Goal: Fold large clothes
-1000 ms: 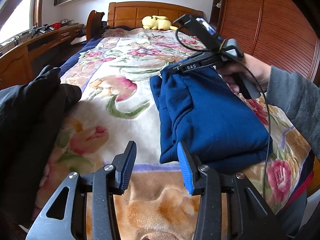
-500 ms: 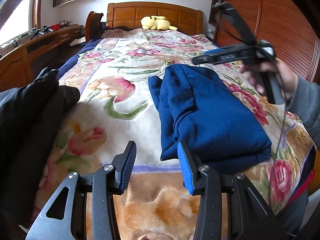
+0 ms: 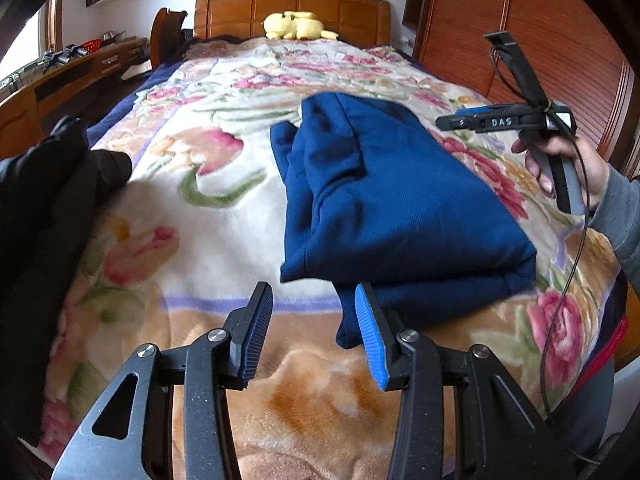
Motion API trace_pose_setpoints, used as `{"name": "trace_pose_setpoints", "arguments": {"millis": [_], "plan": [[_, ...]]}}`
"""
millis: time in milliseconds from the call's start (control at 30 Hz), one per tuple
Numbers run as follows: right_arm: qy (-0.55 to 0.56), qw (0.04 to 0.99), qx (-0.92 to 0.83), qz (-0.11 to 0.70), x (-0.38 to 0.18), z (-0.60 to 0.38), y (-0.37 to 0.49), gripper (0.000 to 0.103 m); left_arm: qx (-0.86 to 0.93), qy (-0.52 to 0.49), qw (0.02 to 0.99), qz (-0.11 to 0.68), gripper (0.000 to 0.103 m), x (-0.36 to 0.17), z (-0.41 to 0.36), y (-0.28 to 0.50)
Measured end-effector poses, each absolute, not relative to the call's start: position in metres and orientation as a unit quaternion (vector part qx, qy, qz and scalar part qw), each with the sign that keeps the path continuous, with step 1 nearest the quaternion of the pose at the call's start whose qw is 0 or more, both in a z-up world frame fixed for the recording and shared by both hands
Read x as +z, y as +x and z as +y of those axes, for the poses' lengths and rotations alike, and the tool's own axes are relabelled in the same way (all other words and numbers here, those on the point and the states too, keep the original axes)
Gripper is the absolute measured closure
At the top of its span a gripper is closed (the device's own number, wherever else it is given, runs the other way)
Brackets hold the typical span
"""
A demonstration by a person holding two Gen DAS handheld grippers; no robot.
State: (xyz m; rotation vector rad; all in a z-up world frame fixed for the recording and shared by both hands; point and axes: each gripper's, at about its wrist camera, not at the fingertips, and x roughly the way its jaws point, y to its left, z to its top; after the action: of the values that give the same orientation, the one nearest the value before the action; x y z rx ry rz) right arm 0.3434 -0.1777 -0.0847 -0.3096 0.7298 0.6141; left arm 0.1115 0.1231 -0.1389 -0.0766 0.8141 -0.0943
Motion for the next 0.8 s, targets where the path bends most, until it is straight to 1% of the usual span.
{"name": "trace_pose_setpoints", "arguments": {"millis": [367, 500, 633, 800], "plan": [[-0.114, 0.872, 0.271, 0.391, -0.127, -0.167, 0.394, 0.024, -0.043, -0.035, 0.911, 0.410, 0.059, -0.147, 0.115, 0.120], [-0.101, 0.870, 0.268, 0.402, -0.139, -0.162, 0.410, 0.018, -0.042, -0.036, 0.909, 0.412, 0.059, -0.148, 0.116, 0.122], [-0.079, 0.870, 0.267, 0.406, -0.147, -0.162, 0.423, 0.008, -0.043, -0.037, 0.908, 0.414, 0.059, -0.150, 0.116, 0.123], [-0.047, 0.868, 0.276, 0.411, -0.156, -0.167, 0.429, 0.002, -0.044, -0.039, 0.908, 0.414, 0.059, -0.150, 0.116, 0.123]]}}
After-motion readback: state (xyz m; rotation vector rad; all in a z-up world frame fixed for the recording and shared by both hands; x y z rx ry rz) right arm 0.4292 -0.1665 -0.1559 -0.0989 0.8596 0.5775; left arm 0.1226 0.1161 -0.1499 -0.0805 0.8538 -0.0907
